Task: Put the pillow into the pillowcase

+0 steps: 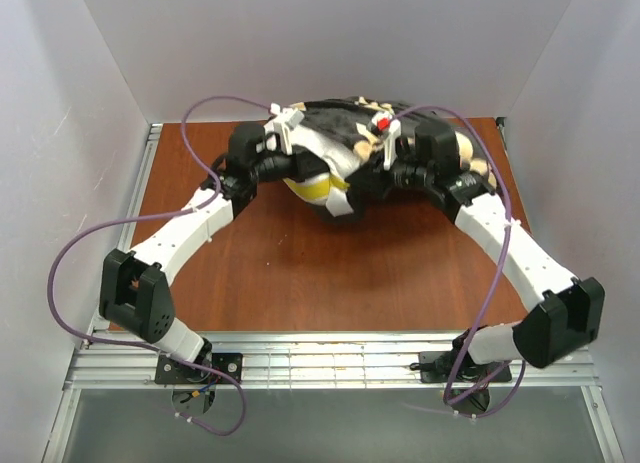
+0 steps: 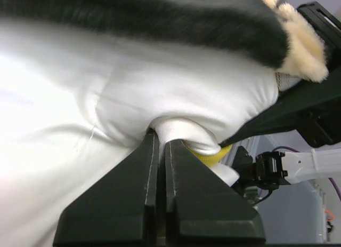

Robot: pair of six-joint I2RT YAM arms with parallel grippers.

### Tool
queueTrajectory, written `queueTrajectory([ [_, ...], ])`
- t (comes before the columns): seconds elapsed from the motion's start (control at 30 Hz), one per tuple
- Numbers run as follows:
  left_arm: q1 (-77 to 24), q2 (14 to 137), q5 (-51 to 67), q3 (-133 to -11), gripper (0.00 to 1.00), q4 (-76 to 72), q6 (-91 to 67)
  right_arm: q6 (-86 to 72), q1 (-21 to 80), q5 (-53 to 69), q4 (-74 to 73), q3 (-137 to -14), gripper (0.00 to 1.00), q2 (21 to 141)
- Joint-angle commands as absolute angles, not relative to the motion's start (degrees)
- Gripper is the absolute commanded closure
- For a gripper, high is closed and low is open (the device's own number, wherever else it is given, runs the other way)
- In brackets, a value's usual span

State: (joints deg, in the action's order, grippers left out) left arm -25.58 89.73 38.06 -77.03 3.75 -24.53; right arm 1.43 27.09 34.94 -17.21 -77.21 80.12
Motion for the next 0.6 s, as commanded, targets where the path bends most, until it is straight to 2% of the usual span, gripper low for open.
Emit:
queueTrajectory([
  [0.0,-29.44,93.32,24.7,-67.43,1.0,-8.0,-32.68,2.12,32.87,49.93,-28.57,-64.81,0.99,74.13],
  [0.13,-30.41,96.5,25.84,-61.97,1.0,-8.96,-37.27,3.67,32.26,45.1,-30.67,-52.51,0.99,70.4],
  [0.3,-27.17,94.05,25.31,-61.26,1.0,-4.23,-34.45,7.12,28.31,40.0,-29.36,-46.41,0.99,73.11],
  [0.47,-20.67,86.86,24.96,-56.96,1.0,-0.35,-35.68,8.17,25.58,37.19,-27.95,-50.17,0.99,85.65],
  [0.57,-17.32,81.5,24.87,-52.04,1.0,4.38,-36.3,10.28,24.96,34.45,-27.69,-60.79,0.99,95.49],
])
